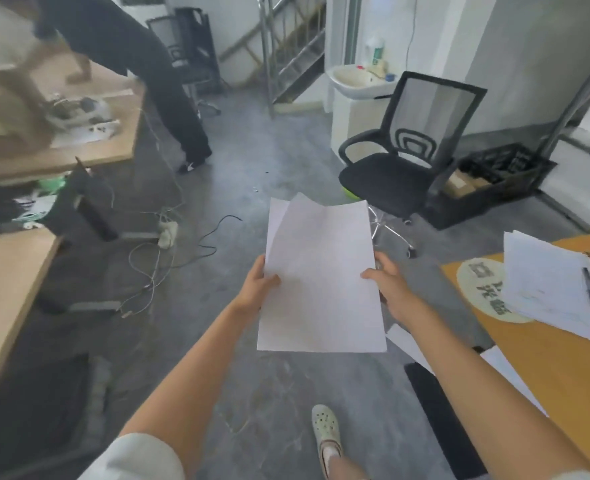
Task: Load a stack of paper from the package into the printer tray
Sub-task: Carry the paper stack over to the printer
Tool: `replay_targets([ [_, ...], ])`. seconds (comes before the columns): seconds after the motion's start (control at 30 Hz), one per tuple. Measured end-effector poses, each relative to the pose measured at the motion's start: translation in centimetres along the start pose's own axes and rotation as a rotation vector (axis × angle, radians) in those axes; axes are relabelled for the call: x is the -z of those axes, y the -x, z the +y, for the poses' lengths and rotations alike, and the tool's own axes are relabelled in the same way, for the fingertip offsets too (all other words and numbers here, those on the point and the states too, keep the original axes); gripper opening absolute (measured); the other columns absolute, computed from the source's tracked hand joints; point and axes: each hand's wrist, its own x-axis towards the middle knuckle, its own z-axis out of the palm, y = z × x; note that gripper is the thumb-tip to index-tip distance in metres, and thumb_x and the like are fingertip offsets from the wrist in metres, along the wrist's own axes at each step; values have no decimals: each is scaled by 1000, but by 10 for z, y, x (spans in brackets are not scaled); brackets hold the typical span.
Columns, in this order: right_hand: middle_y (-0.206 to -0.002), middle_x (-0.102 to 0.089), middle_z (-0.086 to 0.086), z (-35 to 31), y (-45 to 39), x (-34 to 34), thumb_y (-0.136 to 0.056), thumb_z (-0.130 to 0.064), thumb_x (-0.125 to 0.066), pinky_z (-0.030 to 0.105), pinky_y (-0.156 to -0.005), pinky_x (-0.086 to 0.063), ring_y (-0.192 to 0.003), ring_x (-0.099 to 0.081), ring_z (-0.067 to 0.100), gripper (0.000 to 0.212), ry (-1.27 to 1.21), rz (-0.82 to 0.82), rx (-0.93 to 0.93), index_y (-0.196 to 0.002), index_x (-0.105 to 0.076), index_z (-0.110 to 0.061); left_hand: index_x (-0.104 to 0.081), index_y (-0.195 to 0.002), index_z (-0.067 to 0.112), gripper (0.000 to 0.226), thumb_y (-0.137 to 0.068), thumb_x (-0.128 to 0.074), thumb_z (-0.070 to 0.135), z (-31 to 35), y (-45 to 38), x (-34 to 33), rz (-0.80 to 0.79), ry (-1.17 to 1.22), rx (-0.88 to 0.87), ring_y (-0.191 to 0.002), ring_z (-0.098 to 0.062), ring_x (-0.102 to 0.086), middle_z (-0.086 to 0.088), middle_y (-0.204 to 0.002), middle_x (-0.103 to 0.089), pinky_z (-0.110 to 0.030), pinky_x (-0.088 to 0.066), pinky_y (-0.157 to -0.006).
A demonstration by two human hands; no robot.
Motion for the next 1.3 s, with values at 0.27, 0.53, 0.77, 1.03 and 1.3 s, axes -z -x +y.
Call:
replay_targets([
  [0.27, -83, -62, 11, -64, -130, -63, -83, 8, -50, 22, -50, -43, -59, -55, 17, 31, 178, -220, 40, -108, -54, -10, -52, -100, 23, 43, -62, -48, 2, 37, -79, 54, 274, 54, 9, -91, -29, -56, -14, -106, -57, -38, -47, -72],
  [0.53, -83, -62, 13, -103, -215, -150, -83, 7, -52, 23, -52, -47, -59, -57, 18, 35, 259, -412, 54, -112, -53, -14, -48, -111, 20, 44, -76, -43, -7, 62, -114, 118, 483, 126, 16, -81, -21, -62, -4, -99, -62, -33, -53, -67],
  [0.77, -80, -62, 12, -126, -281, -248, -83, 6, -51, 28, -57, -46, -63, -58, 23, 40, 304, -548, 56, -119, -52, -11, -49, -99, 30, 42, -64, -48, 6, 70, -155, 199, 596, 170, 13, -87, -23, -63, -2, -102, -62, -38, -54, -77],
  [1.03, -91, -65, 9, -169, -353, -391, -84, 4, -51, 29, -61, -49, -70, -62, 20, 42, 373, -667, 92, -122, -52, -13, -49, -101, 30, 39, -71, -53, 6, 89, -212, 327, 715, 225, -14, -101, -31, -61, -9, -114, -59, -46, -54, -86],
  [1.3, -83, -66, 7, -192, -392, -527, -84, 6, -50, 28, -57, -48, -67, -62, 19, 41, 426, -783, 107, -121, -51, -13, -43, -117, 27, 44, -80, -50, 4, 107, -228, 433, 841, 287, 15, -106, -31, -58, -7, -121, -56, -47, -52, -88],
])
